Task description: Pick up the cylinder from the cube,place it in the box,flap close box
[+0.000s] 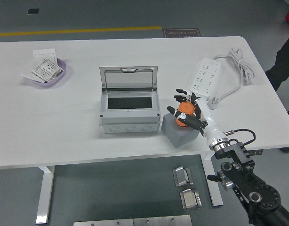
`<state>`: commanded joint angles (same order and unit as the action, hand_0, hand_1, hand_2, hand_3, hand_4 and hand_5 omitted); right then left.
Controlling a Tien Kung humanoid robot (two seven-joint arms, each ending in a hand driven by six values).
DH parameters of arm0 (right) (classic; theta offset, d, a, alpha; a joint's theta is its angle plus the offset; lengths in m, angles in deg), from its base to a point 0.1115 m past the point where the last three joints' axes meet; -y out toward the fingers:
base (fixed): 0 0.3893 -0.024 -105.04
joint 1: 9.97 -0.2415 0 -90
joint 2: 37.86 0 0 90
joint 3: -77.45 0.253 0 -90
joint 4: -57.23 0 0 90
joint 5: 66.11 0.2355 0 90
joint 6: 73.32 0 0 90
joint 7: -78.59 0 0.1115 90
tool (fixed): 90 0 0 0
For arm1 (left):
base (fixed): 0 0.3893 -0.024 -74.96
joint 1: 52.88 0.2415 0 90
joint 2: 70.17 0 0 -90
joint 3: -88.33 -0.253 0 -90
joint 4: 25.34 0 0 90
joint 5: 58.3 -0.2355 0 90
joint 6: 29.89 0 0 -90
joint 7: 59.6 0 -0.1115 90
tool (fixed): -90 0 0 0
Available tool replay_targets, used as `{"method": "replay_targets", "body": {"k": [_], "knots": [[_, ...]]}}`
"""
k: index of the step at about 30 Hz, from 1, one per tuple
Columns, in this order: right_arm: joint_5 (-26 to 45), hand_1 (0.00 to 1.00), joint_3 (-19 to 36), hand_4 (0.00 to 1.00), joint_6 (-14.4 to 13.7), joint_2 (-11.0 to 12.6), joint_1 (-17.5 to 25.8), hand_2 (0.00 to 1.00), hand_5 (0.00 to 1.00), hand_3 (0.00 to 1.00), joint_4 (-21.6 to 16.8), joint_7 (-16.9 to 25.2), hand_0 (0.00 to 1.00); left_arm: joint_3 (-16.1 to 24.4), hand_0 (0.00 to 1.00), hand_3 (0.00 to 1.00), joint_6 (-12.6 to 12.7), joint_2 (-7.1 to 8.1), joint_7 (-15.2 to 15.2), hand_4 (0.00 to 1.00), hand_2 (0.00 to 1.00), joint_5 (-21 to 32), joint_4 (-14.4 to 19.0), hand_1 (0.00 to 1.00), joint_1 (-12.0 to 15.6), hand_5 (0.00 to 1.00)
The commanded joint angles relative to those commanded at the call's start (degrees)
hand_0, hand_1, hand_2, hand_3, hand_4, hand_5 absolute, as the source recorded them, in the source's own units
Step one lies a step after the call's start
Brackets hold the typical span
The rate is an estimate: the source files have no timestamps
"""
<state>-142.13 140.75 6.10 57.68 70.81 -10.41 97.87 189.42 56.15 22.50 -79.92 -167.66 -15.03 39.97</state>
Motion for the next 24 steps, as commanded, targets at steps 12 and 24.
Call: {"method": "replay_targets", "body": {"k": [12,24], "knots": [[0.86,0.775,-1.14,0.796,-0.63,-0.15,0.34,0.729,0.068,0.826,0.24,0.13,0.805,-0.61,0.712,0.791,0.11,-0.04,0.41,0.757,0.677,0.50,0.00,0.716,-0.08,0.443],[3.95,0.727,-1.93,0.512,-0.26,-0.05,0.30,0.679,0.002,0.708,0.45,0.26,0.765,-1.03,0.709,0.790,0.07,-0.02,0.62,0.759,0.676,1.12,0.00,0.716,0.02,0.443]]}}
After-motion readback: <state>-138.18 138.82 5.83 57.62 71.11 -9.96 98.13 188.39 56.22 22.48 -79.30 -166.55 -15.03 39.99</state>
